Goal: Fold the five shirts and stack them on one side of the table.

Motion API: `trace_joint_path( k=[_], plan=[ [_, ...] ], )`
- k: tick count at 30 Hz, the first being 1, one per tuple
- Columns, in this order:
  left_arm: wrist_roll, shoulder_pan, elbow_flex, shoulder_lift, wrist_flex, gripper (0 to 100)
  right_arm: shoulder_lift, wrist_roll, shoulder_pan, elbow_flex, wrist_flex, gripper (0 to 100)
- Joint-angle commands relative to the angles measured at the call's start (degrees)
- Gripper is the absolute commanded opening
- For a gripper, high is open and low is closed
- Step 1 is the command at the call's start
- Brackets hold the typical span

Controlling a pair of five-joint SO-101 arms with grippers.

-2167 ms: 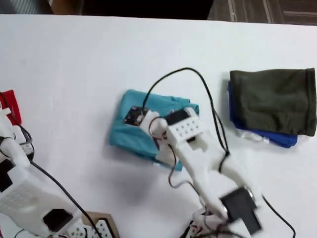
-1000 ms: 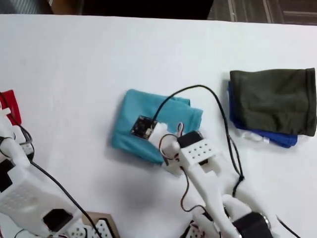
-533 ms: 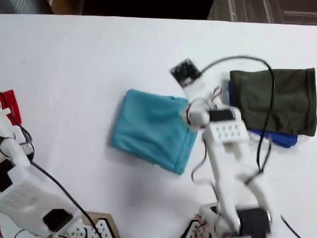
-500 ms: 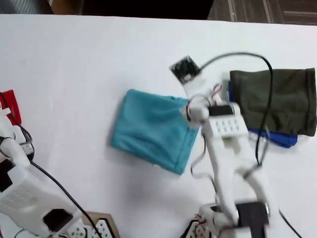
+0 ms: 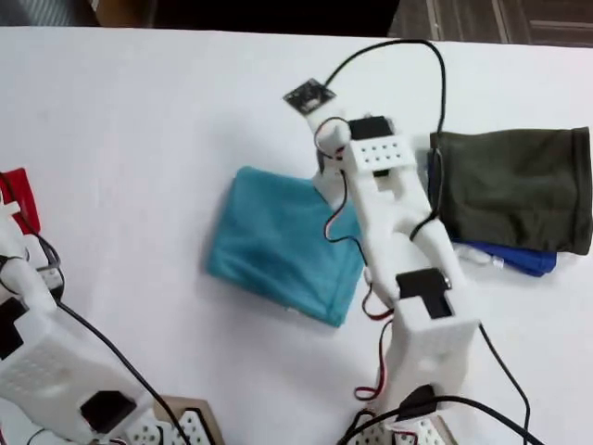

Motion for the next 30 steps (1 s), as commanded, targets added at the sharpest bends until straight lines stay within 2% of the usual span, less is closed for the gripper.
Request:
trace_joint_path(
  k=[1, 9, 19, 25, 30],
  plan=[
    [0.26, -0.62, 0.57, 0.88, -1.49, 3, 2.07, 0.18, -0.31, -2.81, 0.4, 2.6],
    [0.26, -0.62, 0.57, 0.88, -1.49, 3, 10.24, 0.62, 0.57, -8.88, 0.92, 18.3],
    [0.26, -0.62, 0.57, 0.88, -1.49, 3, 12.97, 0.62, 0.22, -16.44, 3.65, 18.3],
    [0.26, -0.62, 0.57, 0.88, -1.49, 3, 12.97, 0.62, 0.22, -16.09, 3.74, 9.8],
    [0.26, -0.62, 0.57, 0.88, -1.49, 3, 13.05, 0.62, 0.13, -16.09, 5.14, 10.5]
  ],
)
